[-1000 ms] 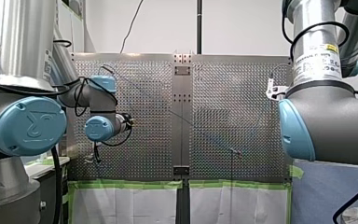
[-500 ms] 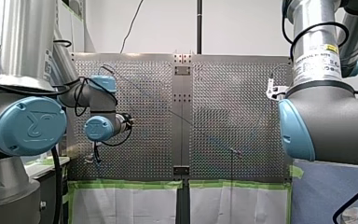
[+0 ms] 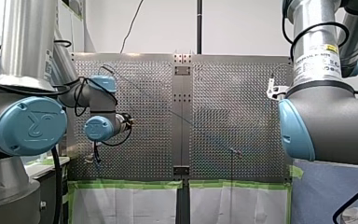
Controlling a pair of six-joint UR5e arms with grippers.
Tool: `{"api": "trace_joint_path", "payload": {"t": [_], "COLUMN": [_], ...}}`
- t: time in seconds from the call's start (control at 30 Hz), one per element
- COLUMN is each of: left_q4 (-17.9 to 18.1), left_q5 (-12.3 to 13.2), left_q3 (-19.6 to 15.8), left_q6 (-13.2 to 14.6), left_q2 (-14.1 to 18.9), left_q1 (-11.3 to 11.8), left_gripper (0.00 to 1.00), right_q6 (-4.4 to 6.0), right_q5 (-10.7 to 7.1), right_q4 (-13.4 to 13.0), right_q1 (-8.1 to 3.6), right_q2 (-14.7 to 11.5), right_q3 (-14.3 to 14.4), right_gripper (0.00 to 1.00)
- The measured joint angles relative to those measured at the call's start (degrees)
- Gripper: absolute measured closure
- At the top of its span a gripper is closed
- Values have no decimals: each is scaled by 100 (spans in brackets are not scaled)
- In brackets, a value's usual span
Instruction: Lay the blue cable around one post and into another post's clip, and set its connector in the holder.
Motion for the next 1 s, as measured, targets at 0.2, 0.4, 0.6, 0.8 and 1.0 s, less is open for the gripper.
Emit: {"api": "trace_joint_path", "payload": {"t": [0.2,0.4,0.6,0.8,1.0], "left_q4": [3,4,11,12,12], "left_q5": [1,35,60,63,63], "left_q3": [0,0,1,0,1], "left_q6": [0,0,0,0,0], "left_q2": [-2,-5,-7,-11,-12], "left_q1": [16,29,43,56,59], "left_gripper": [2,2,2,2,2], "right_q6": [-12,-41,-42,-41,-41], "right_q5": [-5,-76,-76,-76,-75], "right_q4": [61,277,277,277,277], "right_q1": [-2,29,27,28,28], "right_q2": [-11,-72,-71,-70,-71], "right_q3": [-4,-4,-3,-2,-2], "right_gripper": [100,88,54,43,19]}}
